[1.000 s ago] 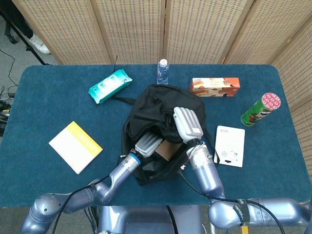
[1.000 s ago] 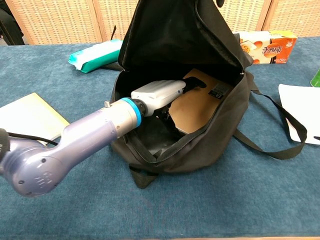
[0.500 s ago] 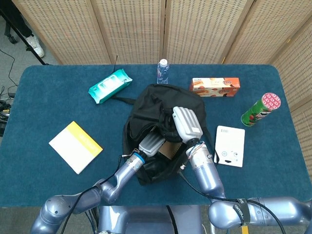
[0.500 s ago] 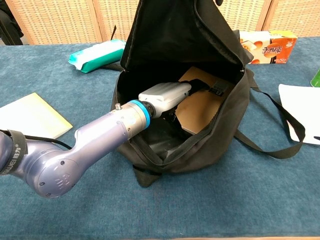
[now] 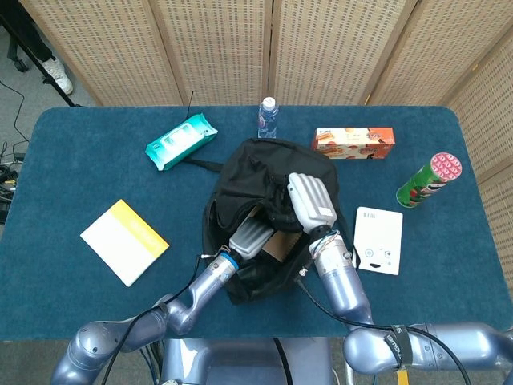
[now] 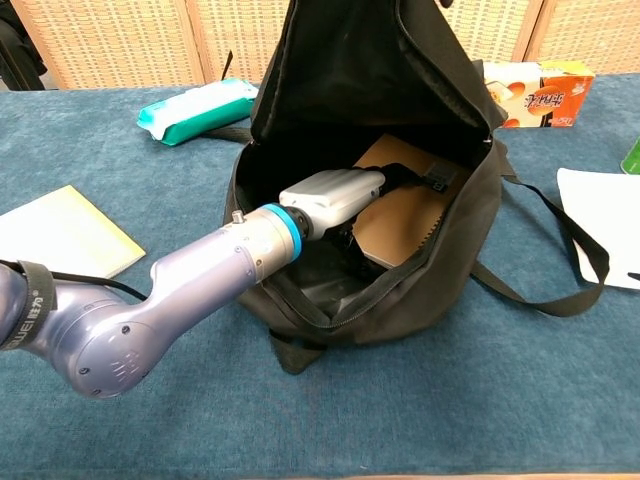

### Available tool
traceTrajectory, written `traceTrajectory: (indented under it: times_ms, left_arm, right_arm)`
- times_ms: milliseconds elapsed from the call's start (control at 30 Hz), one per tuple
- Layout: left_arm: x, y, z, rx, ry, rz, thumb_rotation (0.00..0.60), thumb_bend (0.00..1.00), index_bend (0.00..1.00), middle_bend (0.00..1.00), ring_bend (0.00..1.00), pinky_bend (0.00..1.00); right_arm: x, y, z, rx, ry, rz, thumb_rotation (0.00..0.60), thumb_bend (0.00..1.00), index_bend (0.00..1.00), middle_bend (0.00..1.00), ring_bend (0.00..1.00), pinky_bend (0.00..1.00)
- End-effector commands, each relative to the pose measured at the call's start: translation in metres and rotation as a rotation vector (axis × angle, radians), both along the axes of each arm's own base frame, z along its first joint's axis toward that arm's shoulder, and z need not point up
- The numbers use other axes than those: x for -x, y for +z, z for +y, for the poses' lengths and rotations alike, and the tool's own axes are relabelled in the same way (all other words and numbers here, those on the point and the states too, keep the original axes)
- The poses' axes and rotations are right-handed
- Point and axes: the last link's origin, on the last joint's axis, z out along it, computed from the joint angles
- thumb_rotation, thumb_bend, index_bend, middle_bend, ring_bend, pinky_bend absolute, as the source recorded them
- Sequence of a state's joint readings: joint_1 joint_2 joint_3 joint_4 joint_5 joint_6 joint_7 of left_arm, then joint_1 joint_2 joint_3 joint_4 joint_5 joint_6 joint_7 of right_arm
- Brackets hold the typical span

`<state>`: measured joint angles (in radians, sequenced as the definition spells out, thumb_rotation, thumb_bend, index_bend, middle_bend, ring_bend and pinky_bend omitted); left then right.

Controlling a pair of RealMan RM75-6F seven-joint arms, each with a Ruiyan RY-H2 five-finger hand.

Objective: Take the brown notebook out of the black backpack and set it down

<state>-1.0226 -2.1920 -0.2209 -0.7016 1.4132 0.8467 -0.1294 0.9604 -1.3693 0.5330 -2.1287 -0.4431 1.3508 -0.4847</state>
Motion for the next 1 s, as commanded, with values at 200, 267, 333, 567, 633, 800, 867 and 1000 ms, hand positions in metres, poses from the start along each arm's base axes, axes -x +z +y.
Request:
traceTrajectory:
  times_ms: [200, 267, 333, 567, 633, 800, 867, 1000]
  left_arm:
    - [-0.003, 0.009, 0.001, -0.005, -0.013, -0.021, 0.600, 0.81, 0.11, 0.00, 0.00, 0.05]
    - [-0.004, 0.009, 0.001, -0.002, -0.009, -0.025, 0.600, 0.81, 0.11, 0.00, 0.00, 0.05]
    - [-0.005, 0.009, 0.001, -0.004, -0.013, -0.022, 0.600, 0.81, 0.11, 0.00, 0.00, 0.05]
    - [-0.004, 0.009, 0.002, -0.007, -0.001, -0.015, 0.600, 0.81, 0.11, 0.00, 0.00, 0.05]
    - [-0.004, 0.009, 0.003, -0.008, 0.002, -0.014, 0.600, 0.81, 0.11, 0.00, 0.00, 0.05]
    - [-0.004, 0.012, 0.004, -0.024, 0.001, -0.028, 0.600, 0.80, 0.16, 0.02, 0.02, 0.10]
    - [-0.003, 0.014, 0.005, -0.038, 0.000, -0.038, 0.600, 0.79, 0.21, 0.09, 0.08, 0.19]
    - [-0.002, 0.015, 0.007, -0.055, -0.002, -0.040, 0.600, 0.79, 0.33, 0.28, 0.22, 0.37]
  right_arm:
    - [0.007, -0.001, -0.005, 0.008, -0.024, 0.002, 0.600, 0.62, 0.65, 0.68, 0.65, 0.63]
    - [0.006, 0.000, -0.005, 0.008, -0.021, 0.001, 0.600, 0.62, 0.65, 0.68, 0.65, 0.63]
    - [0.004, 0.001, -0.005, 0.011, -0.016, -0.002, 0.600, 0.62, 0.65, 0.68, 0.65, 0.63]
    - [-0.001, 0.004, -0.001, 0.009, -0.002, -0.004, 0.600, 0.62, 0.65, 0.68, 0.65, 0.63]
    - [-0.001, 0.004, -0.001, 0.009, -0.001, -0.004, 0.600, 0.62, 0.65, 0.68, 0.65, 0.63]
    - [-0.001, 0.005, -0.001, 0.014, -0.005, -0.006, 0.600, 0.62, 0.65, 0.68, 0.65, 0.63]
    - [-0.001, 0.006, -0.002, 0.017, -0.008, -0.006, 0.600, 0.62, 0.65, 0.68, 0.65, 0.63]
    - [0.001, 0.006, -0.004, 0.019, -0.014, -0.005, 0.600, 0.62, 0.65, 0.68, 0.65, 0.63]
